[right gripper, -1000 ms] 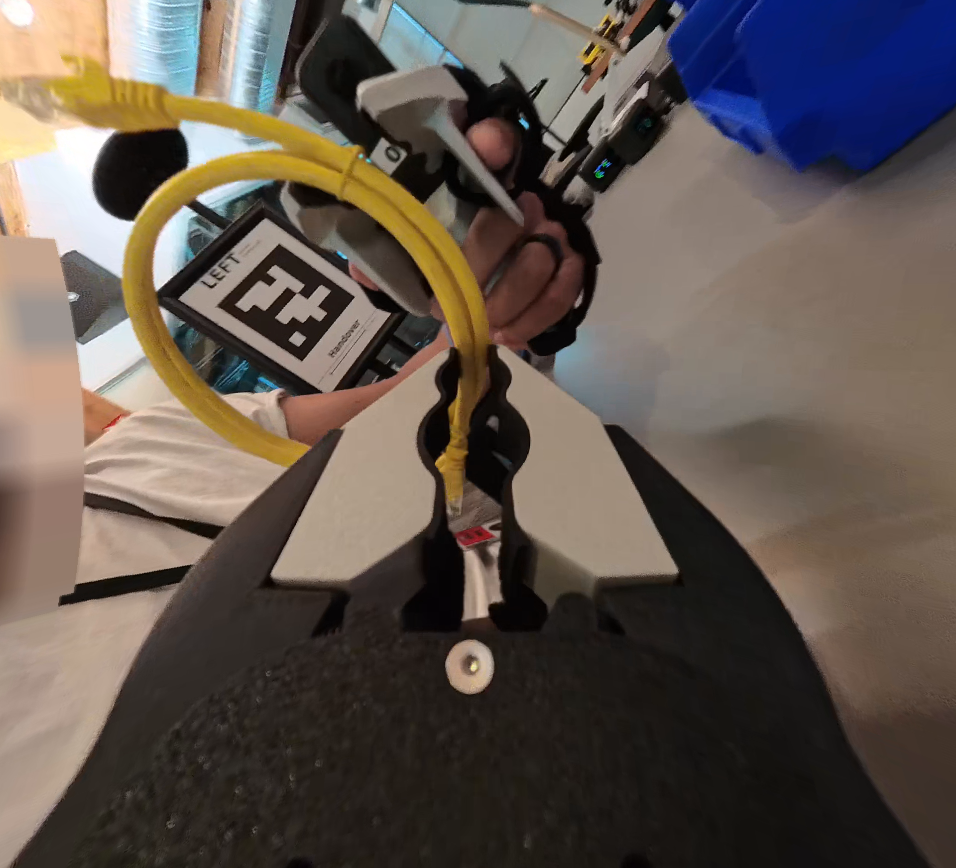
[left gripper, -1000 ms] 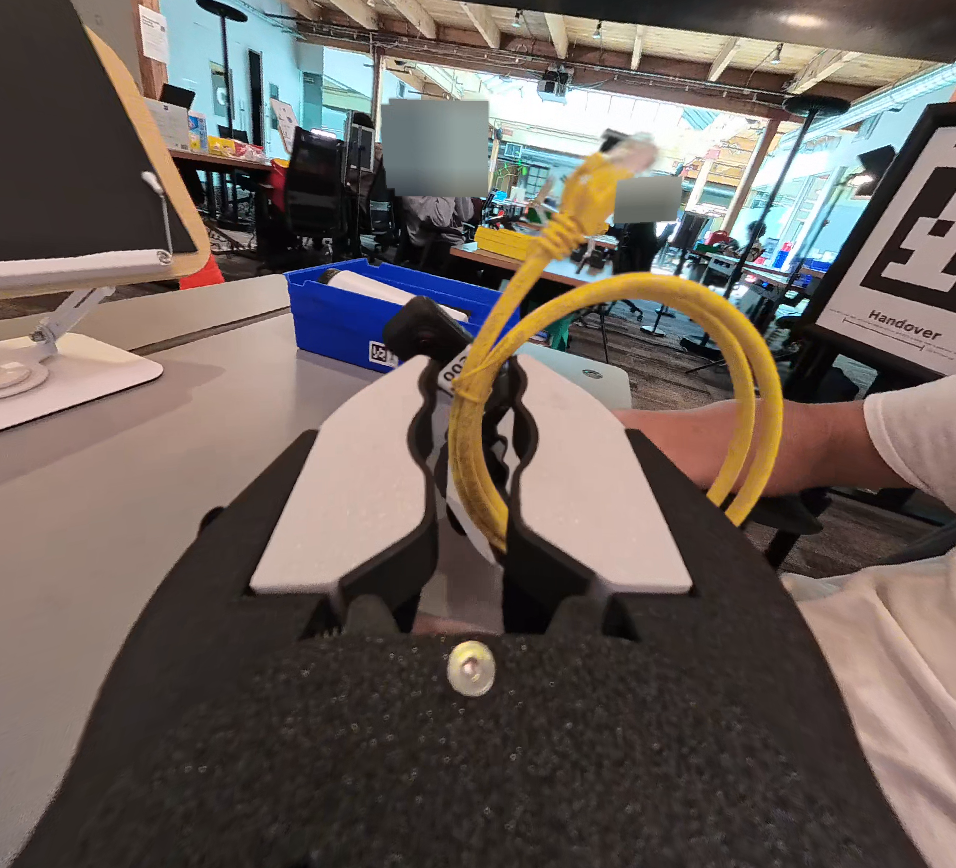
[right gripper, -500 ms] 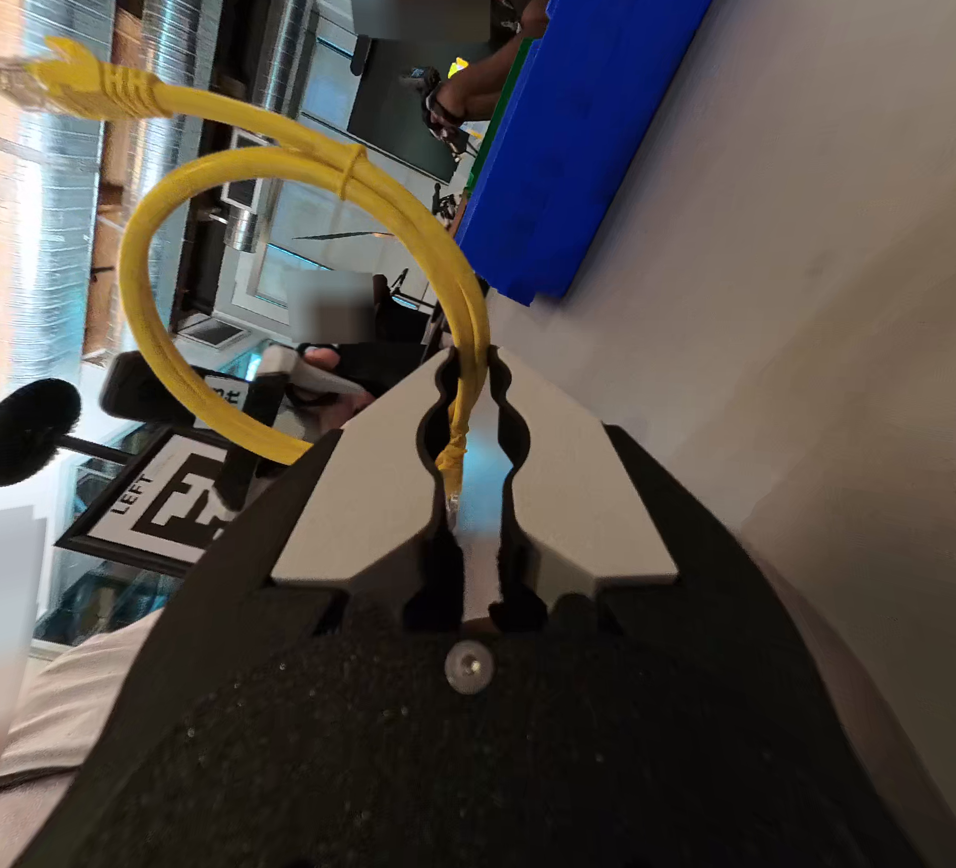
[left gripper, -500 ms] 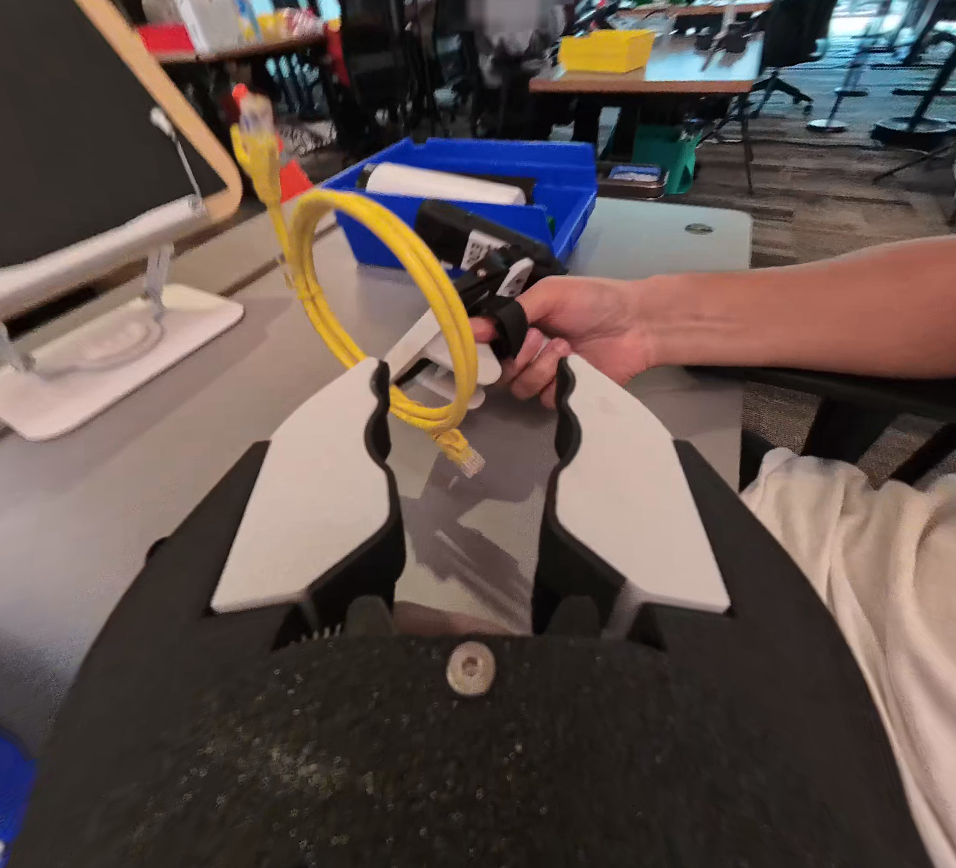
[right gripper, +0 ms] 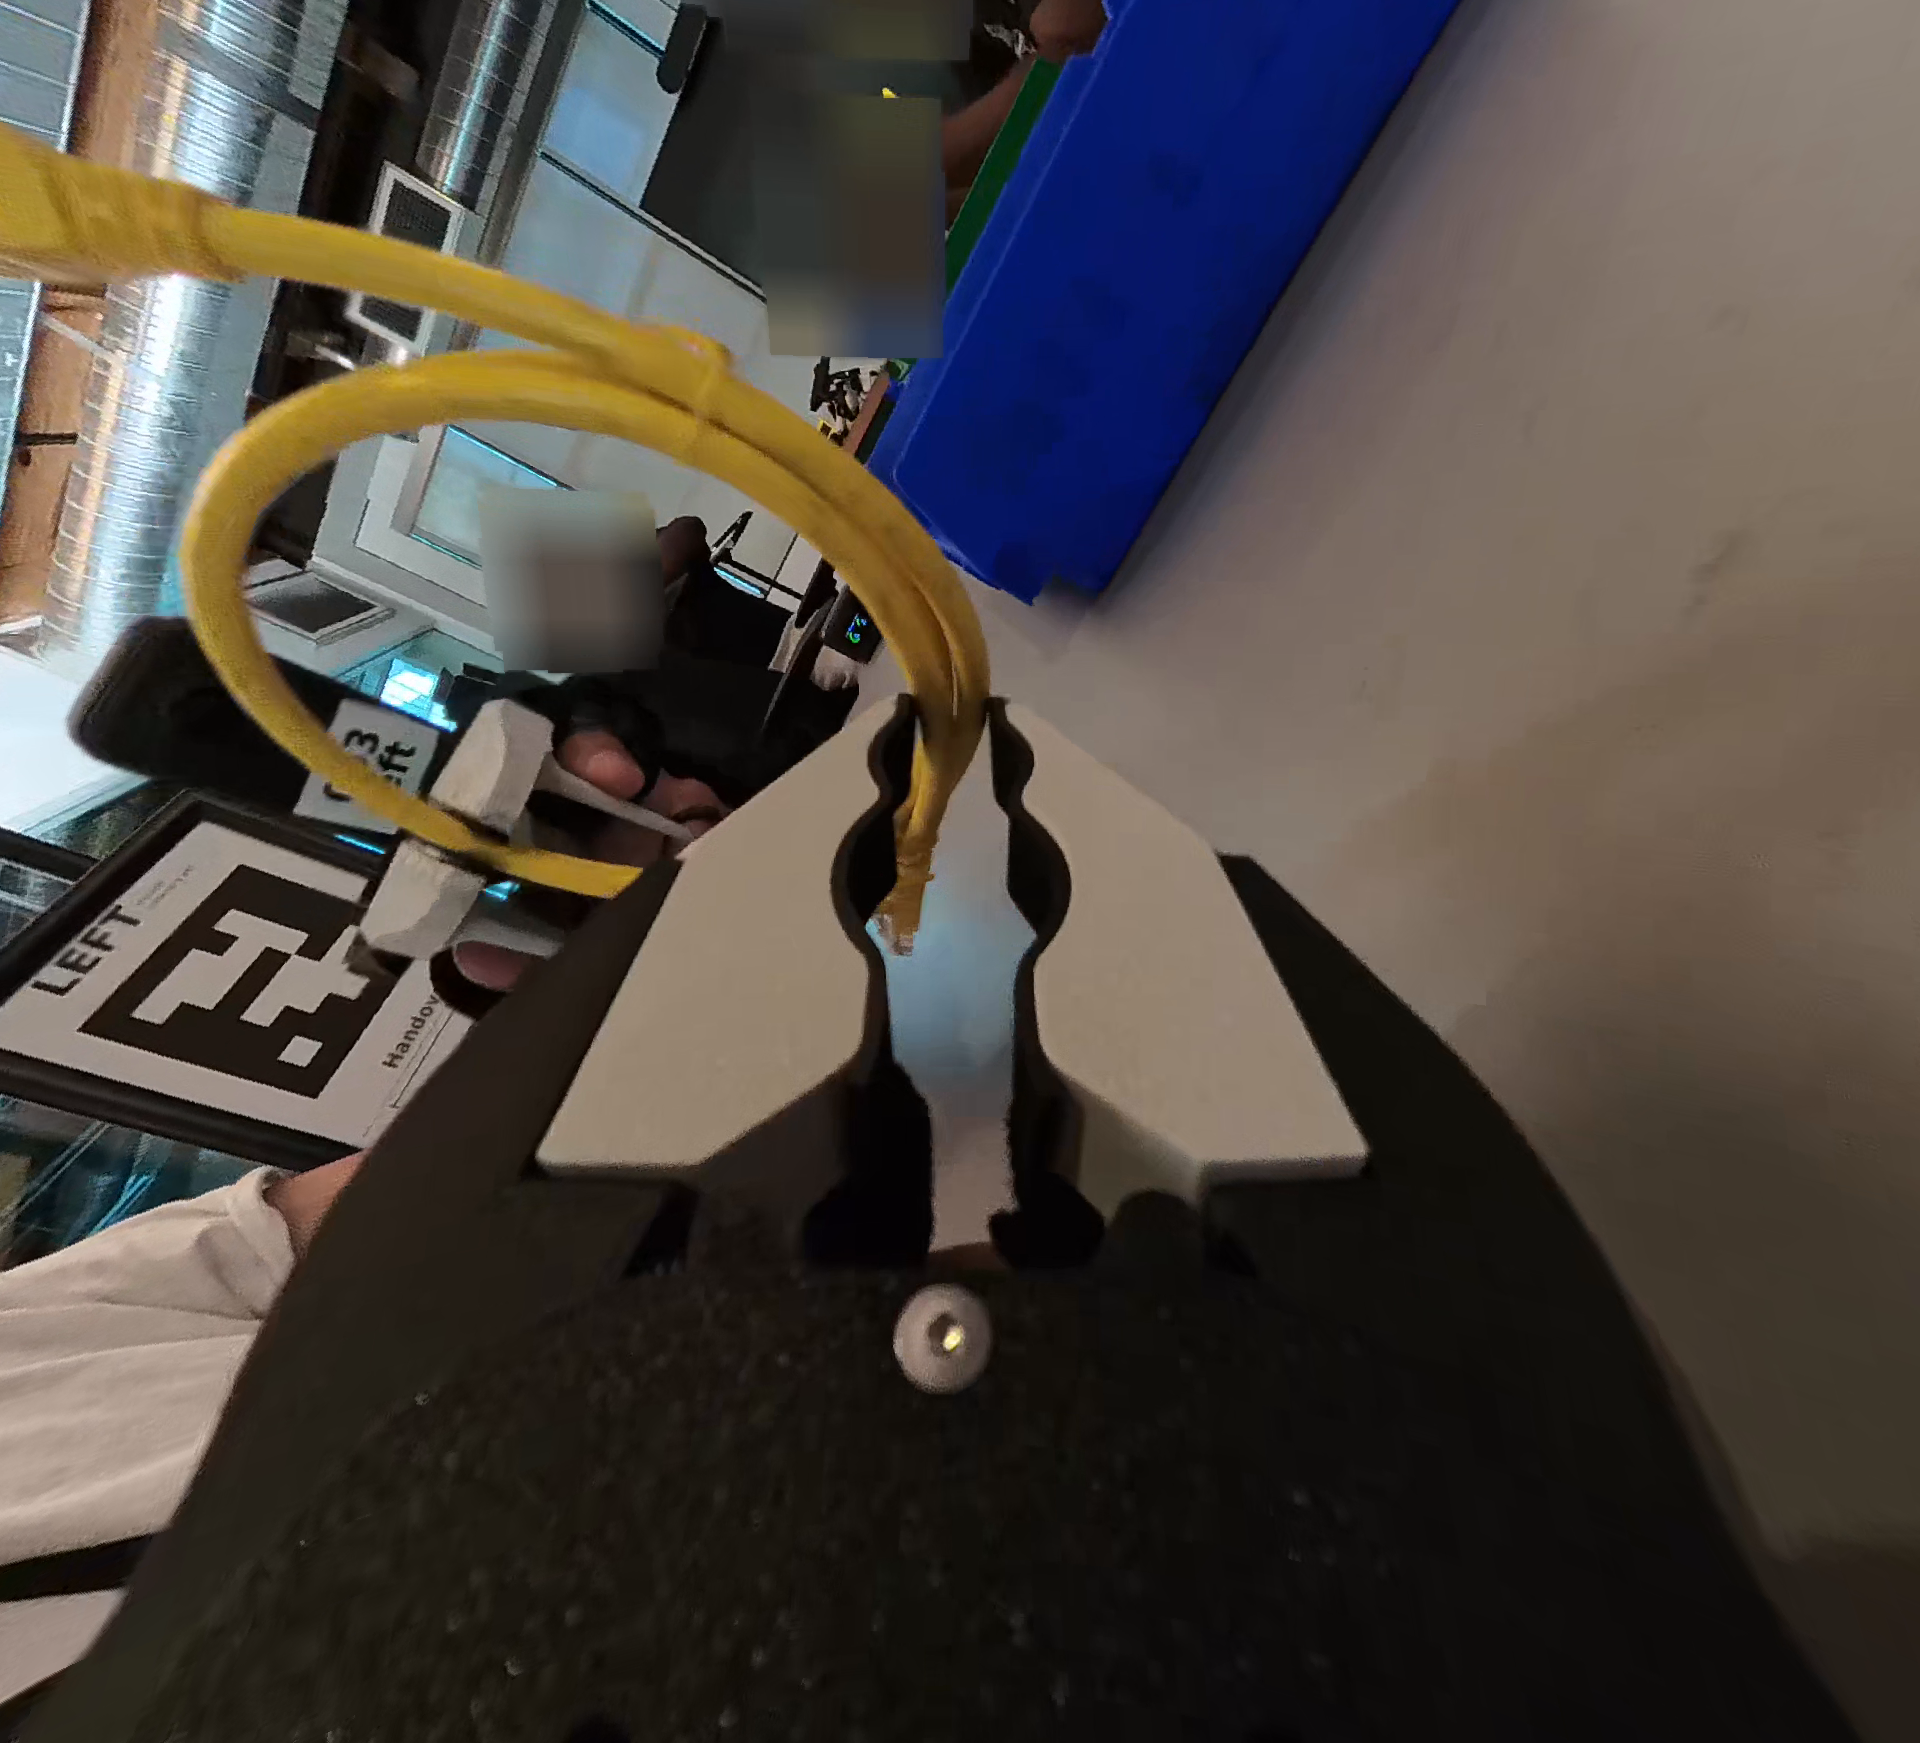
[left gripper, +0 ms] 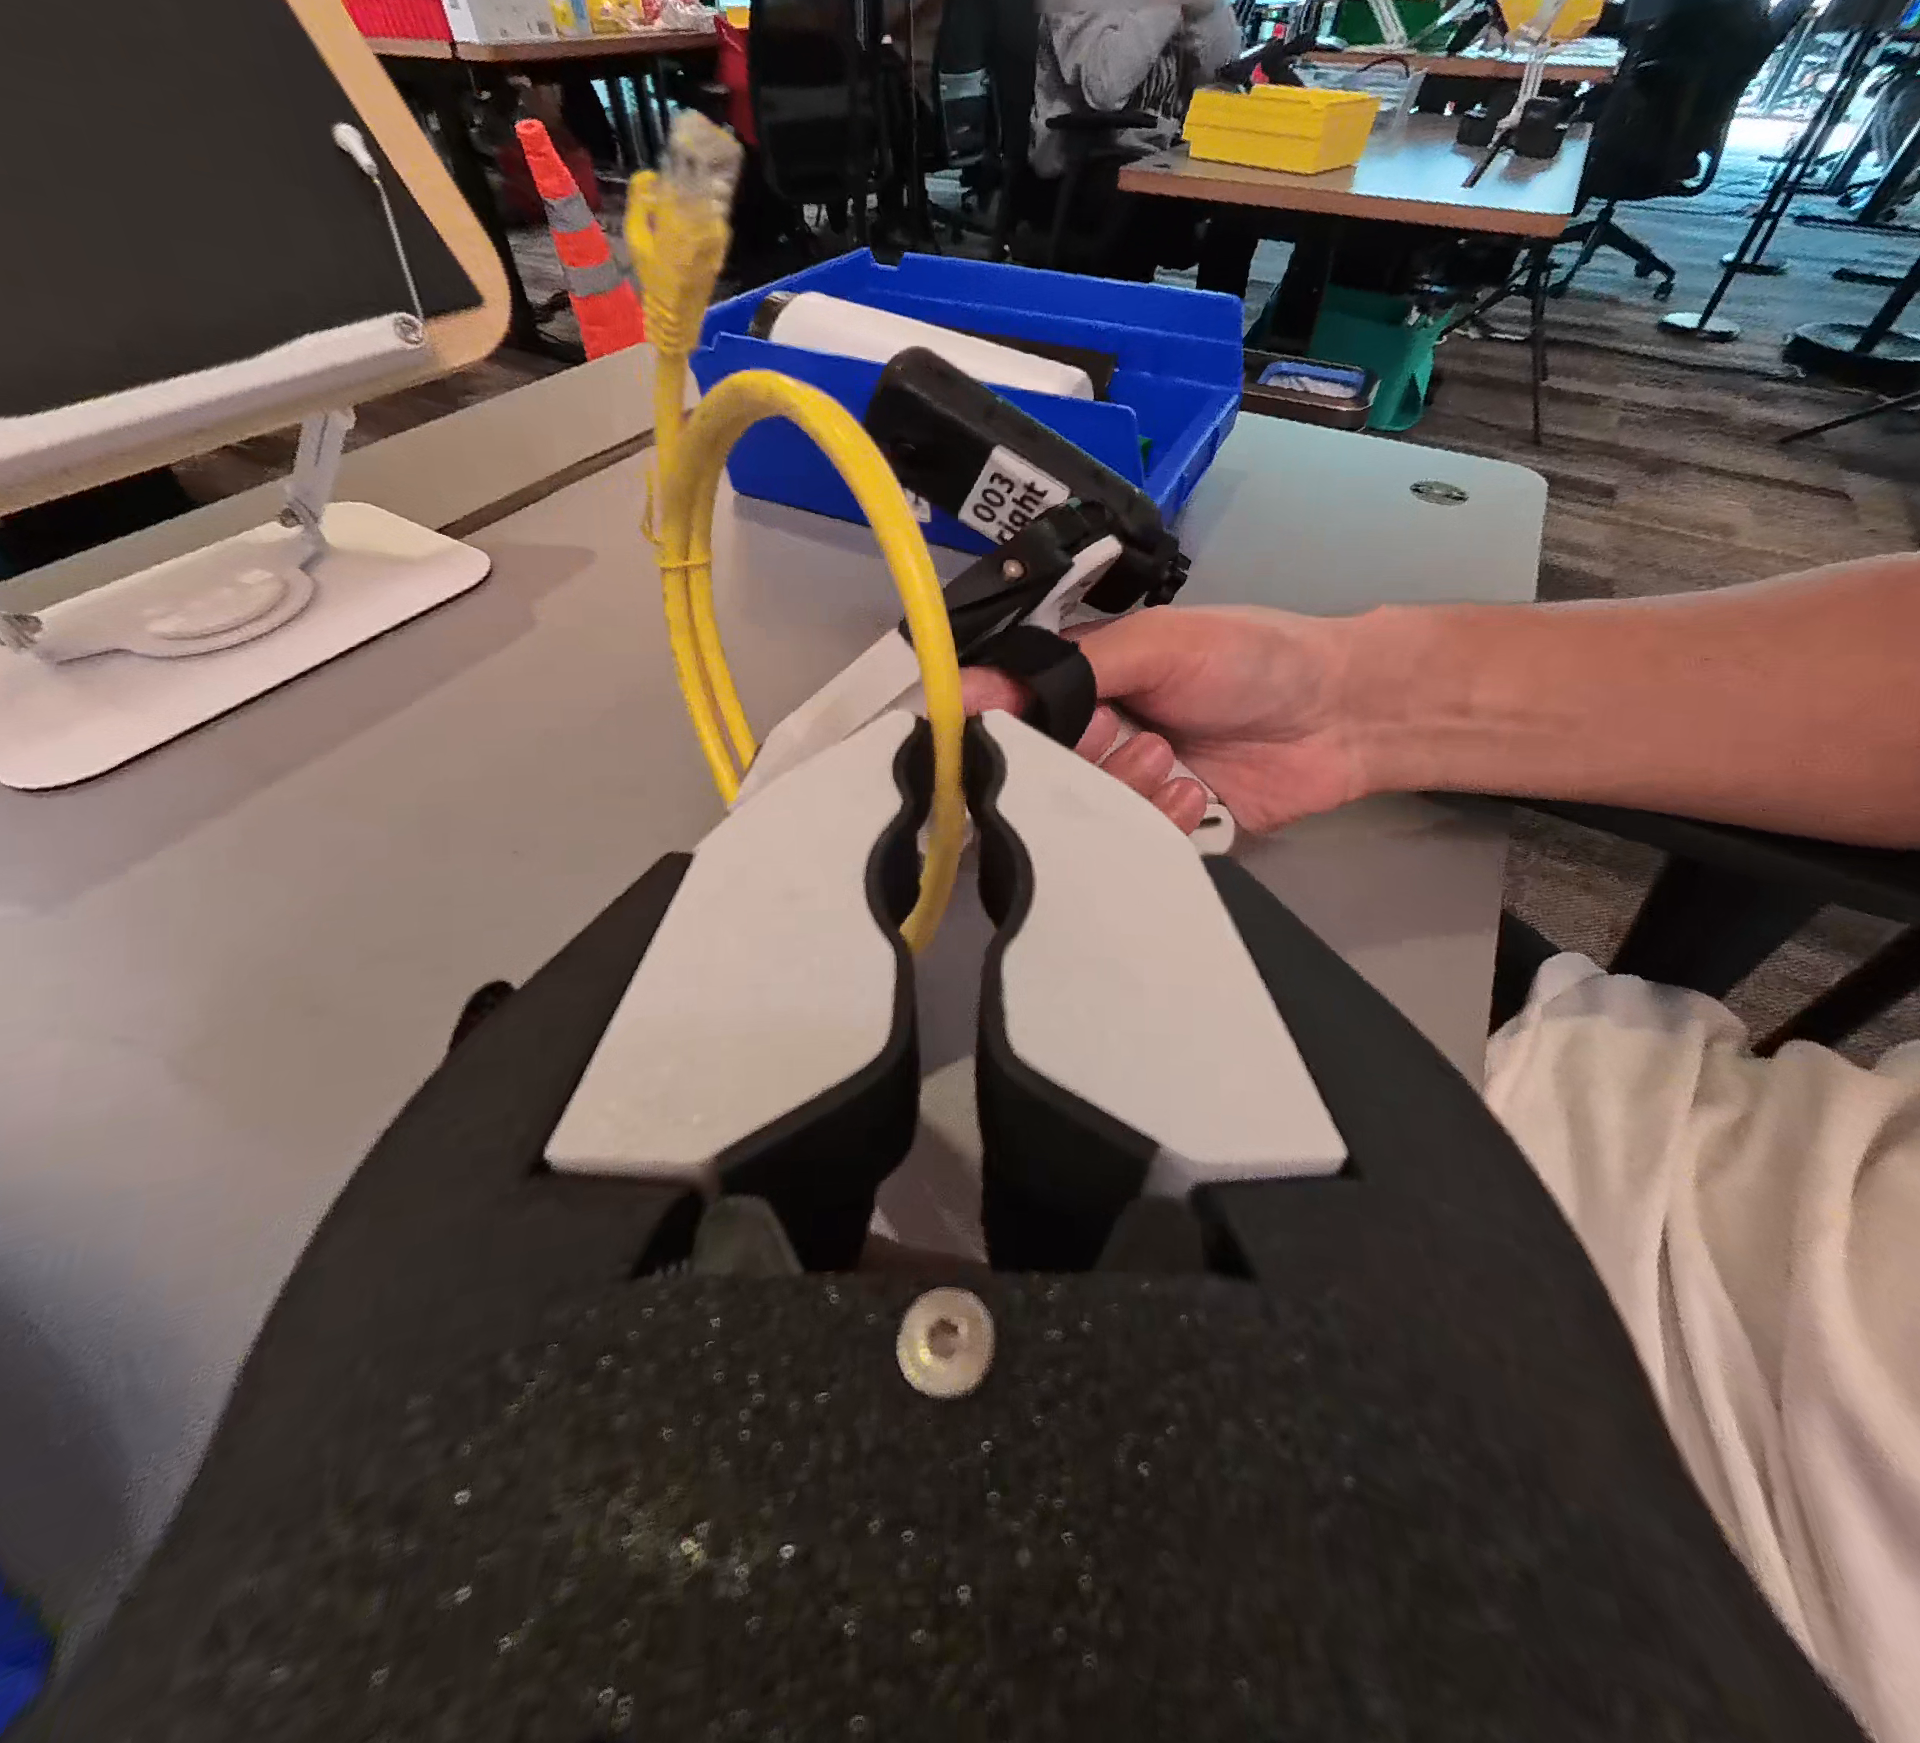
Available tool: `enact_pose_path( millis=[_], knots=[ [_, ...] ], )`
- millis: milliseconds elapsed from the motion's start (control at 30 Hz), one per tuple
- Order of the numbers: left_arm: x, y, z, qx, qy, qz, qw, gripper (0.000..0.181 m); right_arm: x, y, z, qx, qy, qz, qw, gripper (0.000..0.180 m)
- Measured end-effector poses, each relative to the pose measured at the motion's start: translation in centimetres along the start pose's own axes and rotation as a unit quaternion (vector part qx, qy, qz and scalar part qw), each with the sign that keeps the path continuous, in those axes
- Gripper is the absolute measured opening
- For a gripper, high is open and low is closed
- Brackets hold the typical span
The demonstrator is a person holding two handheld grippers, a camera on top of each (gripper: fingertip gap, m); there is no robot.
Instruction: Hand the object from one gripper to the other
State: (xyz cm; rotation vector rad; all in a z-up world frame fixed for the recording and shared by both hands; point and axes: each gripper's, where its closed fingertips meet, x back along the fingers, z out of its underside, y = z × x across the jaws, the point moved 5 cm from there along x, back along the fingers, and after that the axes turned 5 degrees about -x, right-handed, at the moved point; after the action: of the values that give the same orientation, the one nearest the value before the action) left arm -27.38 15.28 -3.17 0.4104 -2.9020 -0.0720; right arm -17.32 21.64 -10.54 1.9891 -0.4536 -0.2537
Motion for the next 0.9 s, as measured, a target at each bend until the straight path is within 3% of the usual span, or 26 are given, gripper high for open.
enact_pose_path(
  millis=[33, 133, 233, 300, 400, 467, 500, 600, 667, 700, 800, 900],
  knots=[
    [0.2, 0.2, -0.2, 0.006, -0.005, 0.002, 1.0, 0.005, 0.3, 0.2, -0.3, 0.008, -0.01, -0.002, 1.0, 0.02],
    [1.0, 1.1, -0.6, 0.027, -0.017, 0.008, 0.999, 0.005, 1.4, 0.5, -1.6, 0.078, -0.037, 0.023, 0.996, 0.038],
    [1.7, 1.8, -1.0, 0.066, -0.03, 0.029, 0.997, 0.005, 2.7, 1.5, -2.9, 0.247, -0.06, 0.109, 0.961, 0.05],
    [1.9, 2.2, -0.8, 0.097, -0.029, 0.049, 0.994, 0.005, 3.2, 3.6, -3.2, 0.416, -0.081, 0.152, 0.893, 0.054],
    [1.7, 2.4, -0.3, 0.129, -0.018, 0.07, 0.989, 0.005, 3.7, 7.0, -2.3, 0.623, -0.12, 0.22, 0.741, 0.053],
    [1.4, 2.2, 0.3, 0.14, 0.003, 0.087, 0.986, 0.005, 3.6, 9.8, -0.7, 0.735, -0.134, 0.215, 0.629, 0.046],
    [1.2, 1.9, 0.5, 0.145, 0.013, 0.098, 0.985, 0.005, 3.3, 10.3, -0.1, 0.765, -0.136, 0.217, 0.591, 0.046],
    [0.7, 1.1, 0.8, 0.141, 0.031, 0.117, 0.983, 0.005, 2.3, 8.3, 1.4, 0.804, -0.088, 0.236, 0.539, 0.047],
    [0.4, 0.5, 0.9, 0.131, 0.039, 0.123, 0.983, 0.005, 2.0, 7.9, 1.7, 0.833, -0.088, 0.253, 0.483, 0.042],
    [0.4, 0.2, 0.9, 0.126, 0.043, 0.128, 0.983, 0.005, 1.9, 8.1, 1.8, 0.843, -0.092, 0.258, 0.464, 0.038],
    [0.2, -0.3, 0.9, 0.115, 0.05, 0.136, 0.983, 0.005, 2.0, 7.9, 1.3, 0.846, -0.107, 0.278, 0.443, 0.012],
    [0.1, 0.0, 1.1, 0.107, 0.051, 0.124, 0.985, 0.005, 2.3, 7.6, 1.1, 0.842, -0.098, 0.282, 0.45, 0.005]
  ],
)
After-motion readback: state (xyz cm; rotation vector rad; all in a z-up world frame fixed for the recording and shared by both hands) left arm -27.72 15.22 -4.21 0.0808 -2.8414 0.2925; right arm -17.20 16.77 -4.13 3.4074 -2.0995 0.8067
